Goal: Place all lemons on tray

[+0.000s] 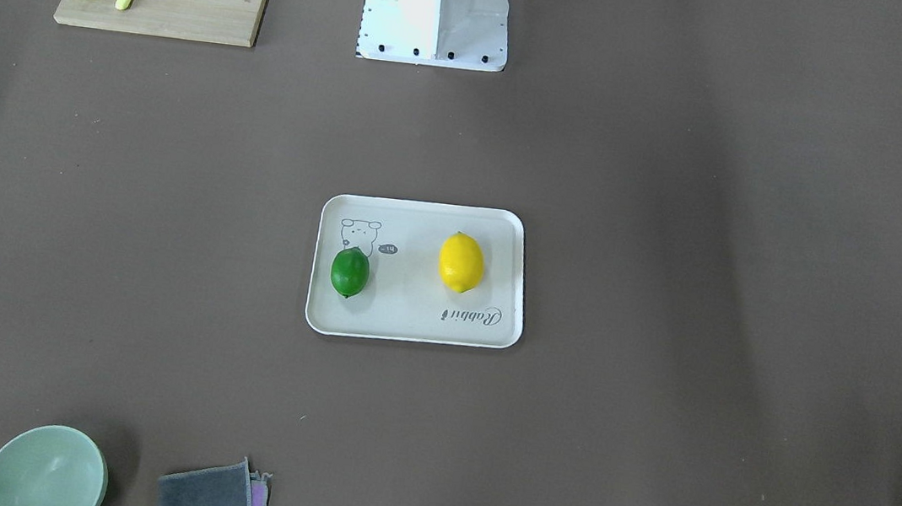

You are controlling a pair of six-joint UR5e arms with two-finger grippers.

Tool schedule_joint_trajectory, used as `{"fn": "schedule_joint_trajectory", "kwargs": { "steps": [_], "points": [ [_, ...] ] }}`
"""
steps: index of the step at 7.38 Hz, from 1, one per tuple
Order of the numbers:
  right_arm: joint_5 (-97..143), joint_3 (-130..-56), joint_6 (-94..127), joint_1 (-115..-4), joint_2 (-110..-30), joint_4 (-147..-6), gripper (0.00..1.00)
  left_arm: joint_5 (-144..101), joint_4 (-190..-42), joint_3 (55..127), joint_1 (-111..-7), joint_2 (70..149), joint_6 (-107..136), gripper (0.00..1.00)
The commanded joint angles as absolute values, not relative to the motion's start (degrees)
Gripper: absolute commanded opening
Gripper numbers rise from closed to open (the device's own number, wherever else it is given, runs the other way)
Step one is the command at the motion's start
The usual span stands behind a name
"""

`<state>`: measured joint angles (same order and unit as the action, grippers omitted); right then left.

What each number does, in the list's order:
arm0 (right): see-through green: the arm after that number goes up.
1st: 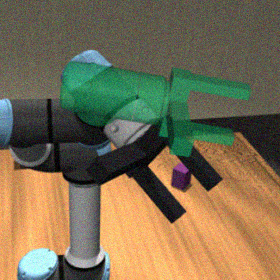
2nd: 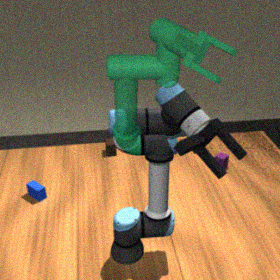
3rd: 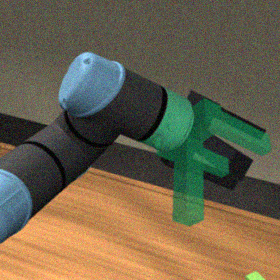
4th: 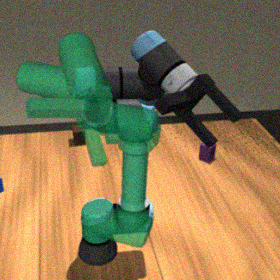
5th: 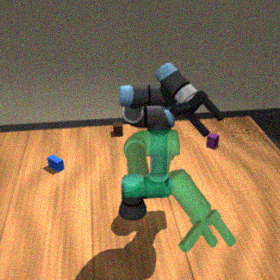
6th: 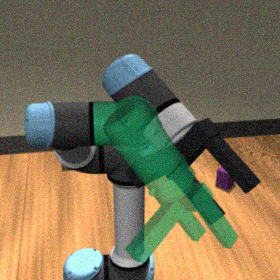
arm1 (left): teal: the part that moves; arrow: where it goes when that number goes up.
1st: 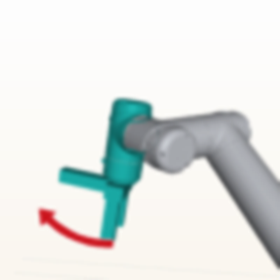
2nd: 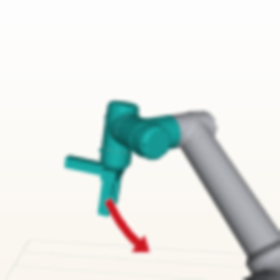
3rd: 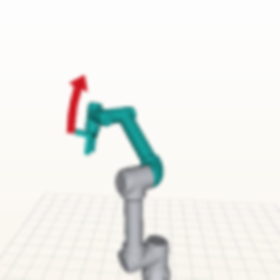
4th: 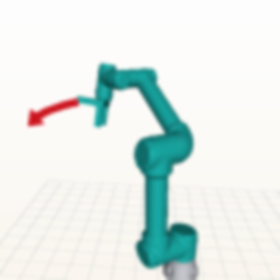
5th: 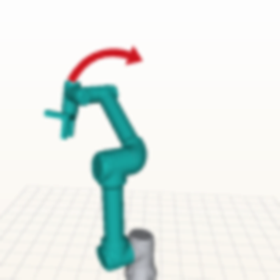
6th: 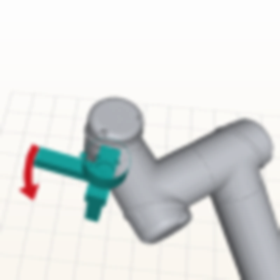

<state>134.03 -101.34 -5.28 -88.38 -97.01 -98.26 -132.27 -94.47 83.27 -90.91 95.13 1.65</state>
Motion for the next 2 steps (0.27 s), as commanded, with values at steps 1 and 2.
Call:
{"fn": "schedule_joint_trajectory", "kwargs": {
  "steps": [1, 2],
  "points": [
    [134.21, -101.34, -5.27, -88.33, -97.03, -98.26, 1.00, -132.28, -94.66, 83.14, -90.79, 95.19, 1.67, 0.98],
    [134.21, -101.34, -5.27, -88.33, -97.03, -98.26, 1.00, -132.28, -94.66, 83.23, -90.79, 95.27, 1.76, 0.98]
  ]
}}
